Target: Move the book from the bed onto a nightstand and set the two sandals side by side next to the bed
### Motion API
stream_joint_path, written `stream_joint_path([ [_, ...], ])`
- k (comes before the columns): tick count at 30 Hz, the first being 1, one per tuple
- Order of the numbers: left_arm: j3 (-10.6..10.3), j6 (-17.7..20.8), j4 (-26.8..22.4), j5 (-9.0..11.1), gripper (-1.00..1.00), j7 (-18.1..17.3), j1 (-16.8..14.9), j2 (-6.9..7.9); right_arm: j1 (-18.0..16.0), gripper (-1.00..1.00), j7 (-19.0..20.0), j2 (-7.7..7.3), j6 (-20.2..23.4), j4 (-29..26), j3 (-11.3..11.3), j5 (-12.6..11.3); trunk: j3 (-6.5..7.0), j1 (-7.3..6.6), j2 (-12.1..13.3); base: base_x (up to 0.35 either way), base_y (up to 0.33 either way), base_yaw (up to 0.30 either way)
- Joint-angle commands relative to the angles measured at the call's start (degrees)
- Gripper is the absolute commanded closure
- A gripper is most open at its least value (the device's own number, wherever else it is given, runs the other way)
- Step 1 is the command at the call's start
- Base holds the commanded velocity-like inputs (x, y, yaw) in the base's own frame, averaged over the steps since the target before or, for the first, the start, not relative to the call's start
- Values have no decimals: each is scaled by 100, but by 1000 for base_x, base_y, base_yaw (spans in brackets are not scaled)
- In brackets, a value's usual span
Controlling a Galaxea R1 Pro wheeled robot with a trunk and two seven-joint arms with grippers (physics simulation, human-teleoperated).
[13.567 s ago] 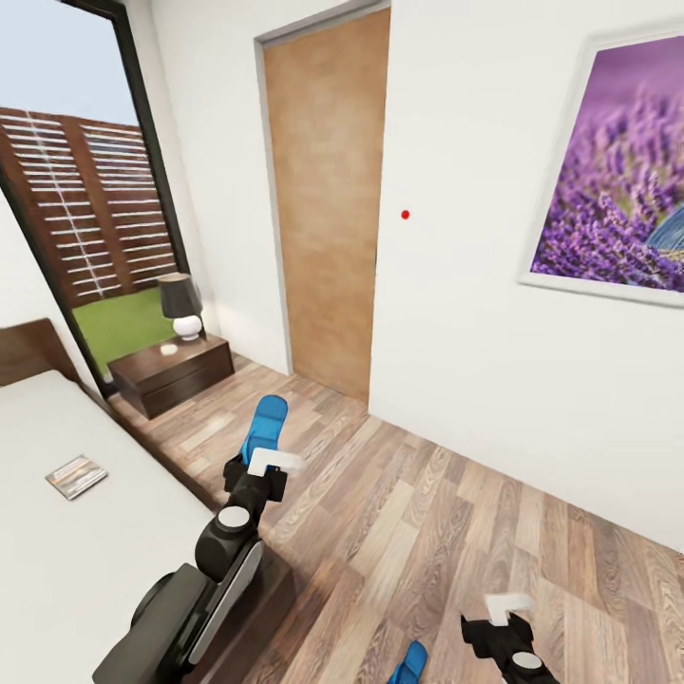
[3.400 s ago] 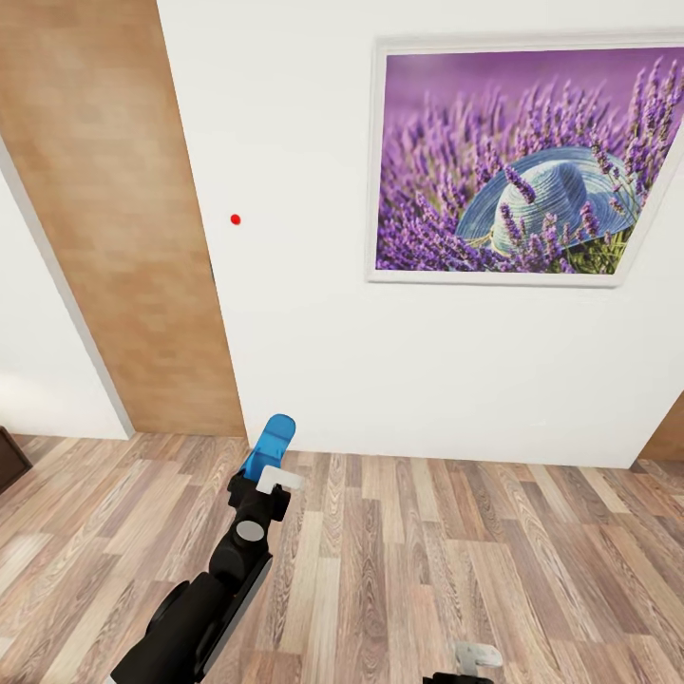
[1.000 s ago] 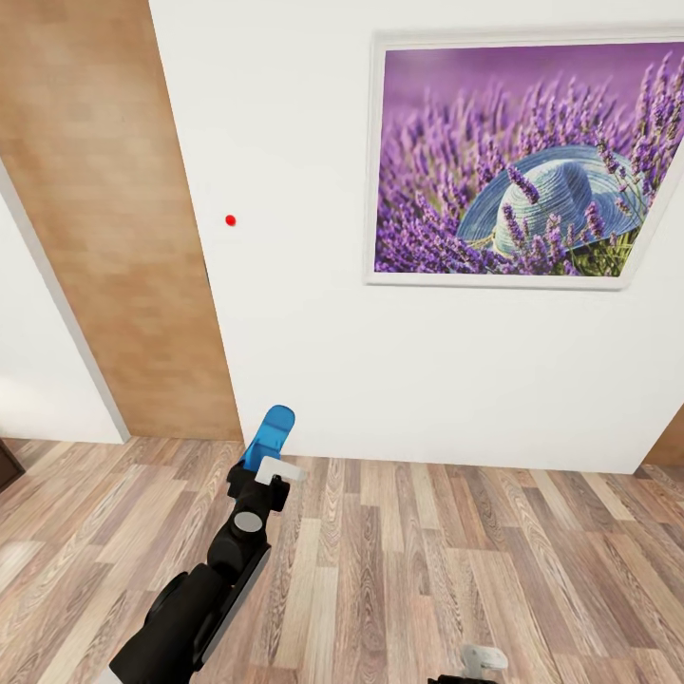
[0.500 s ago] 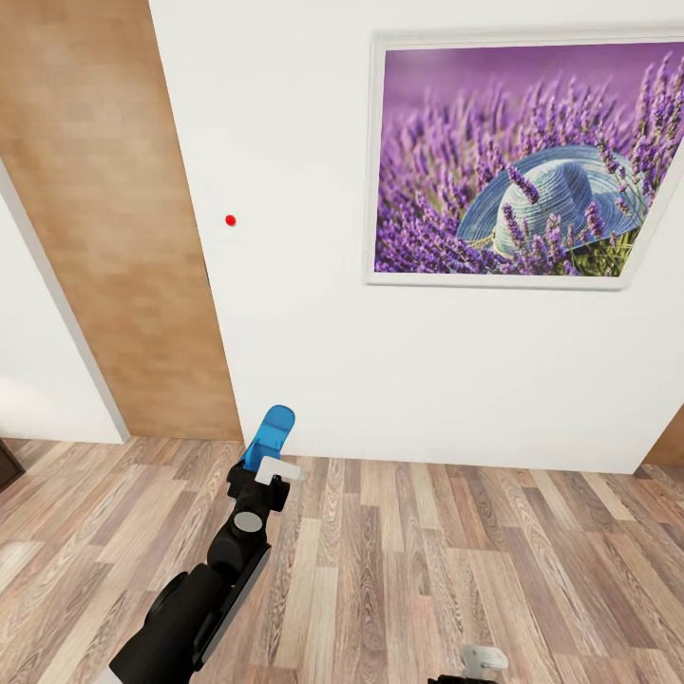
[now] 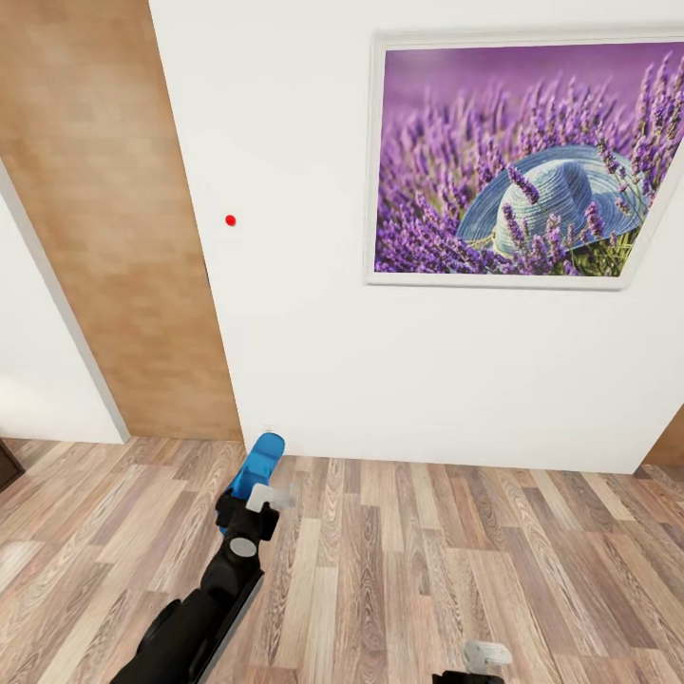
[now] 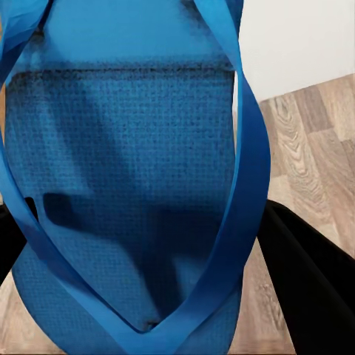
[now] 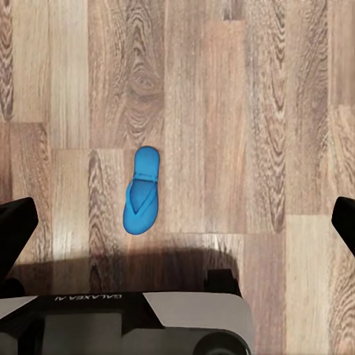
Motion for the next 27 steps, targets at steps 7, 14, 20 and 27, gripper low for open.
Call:
stream_joint_path([
  [7, -13, 59, 220, -32, 100, 3, 9, 7, 0, -100, 21, 0, 66, -27, -48, -13, -13, 3, -13, 0, 0, 0],
  [14, -12, 64, 214, -30, 100, 0, 10, 15, 0, -100, 18, 3, 64, -28, -48, -19, -13, 3, -13, 0, 0, 0],
  [20, -14, 58, 213, -29, 100, -1, 10, 16, 0, -100, 18, 7, 62, -29, -48, -20, -13, 3, -13, 0, 0, 0],
  [27, -15, 57, 181, -29, 100, -1, 19, 16, 1, -100, 20, 6, 54, -29, -42, -14, -13, 3, -13, 0, 0, 0],
])
